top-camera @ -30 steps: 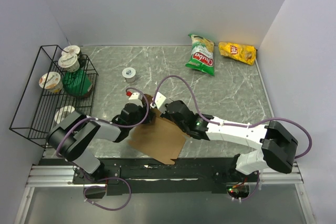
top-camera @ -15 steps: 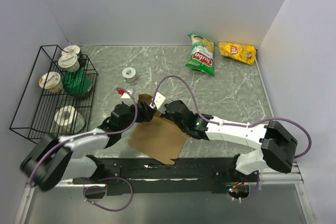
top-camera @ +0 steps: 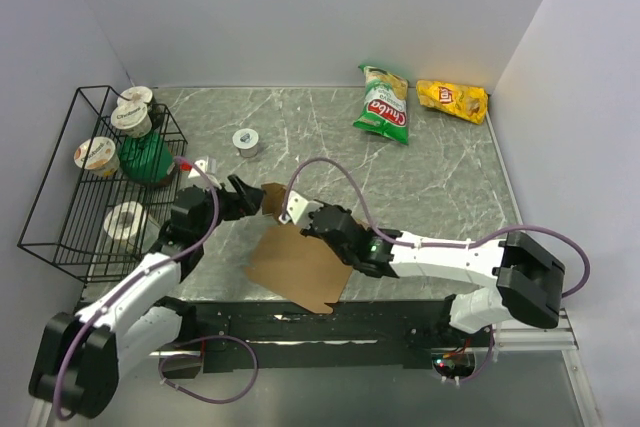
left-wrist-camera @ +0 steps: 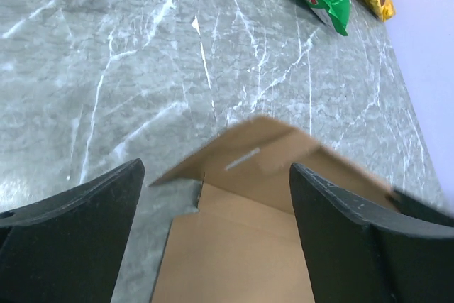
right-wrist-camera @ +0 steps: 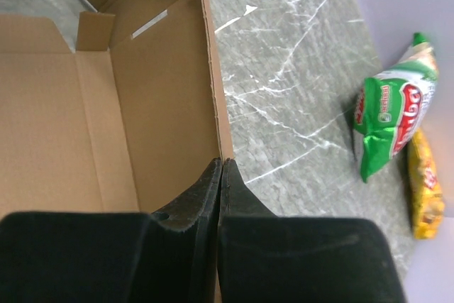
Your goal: Fold the paper box
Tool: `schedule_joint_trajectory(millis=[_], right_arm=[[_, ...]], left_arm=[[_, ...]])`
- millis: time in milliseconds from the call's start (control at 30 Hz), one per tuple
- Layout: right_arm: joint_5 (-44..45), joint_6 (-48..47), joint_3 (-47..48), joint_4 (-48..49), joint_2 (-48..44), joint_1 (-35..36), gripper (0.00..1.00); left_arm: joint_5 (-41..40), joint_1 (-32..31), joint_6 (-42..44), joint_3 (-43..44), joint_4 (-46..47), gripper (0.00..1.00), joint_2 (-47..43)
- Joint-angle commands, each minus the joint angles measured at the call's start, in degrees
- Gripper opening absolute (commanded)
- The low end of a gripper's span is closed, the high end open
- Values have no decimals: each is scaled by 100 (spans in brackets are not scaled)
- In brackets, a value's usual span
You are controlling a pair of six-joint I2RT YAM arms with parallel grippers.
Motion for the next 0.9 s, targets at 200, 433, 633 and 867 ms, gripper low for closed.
schedule_joint_trajectory(millis=[200, 433, 633, 867], right_arm=[[717, 29, -326, -478, 816, 562, 0], [937, -112, -414, -170, 878, 624, 0], [1131, -244, -414, -275, 1106, 747, 0], [1069, -103, -326, -390, 1089, 738, 0]], left_arm=[[1034, 202, -55, 691, 1040, 98, 1132], [1343, 211, 94, 744, 1374, 99, 1588], [1852, 211, 77, 779, 2024, 99, 2045], [2072, 211, -64, 796, 2403, 99, 2371]])
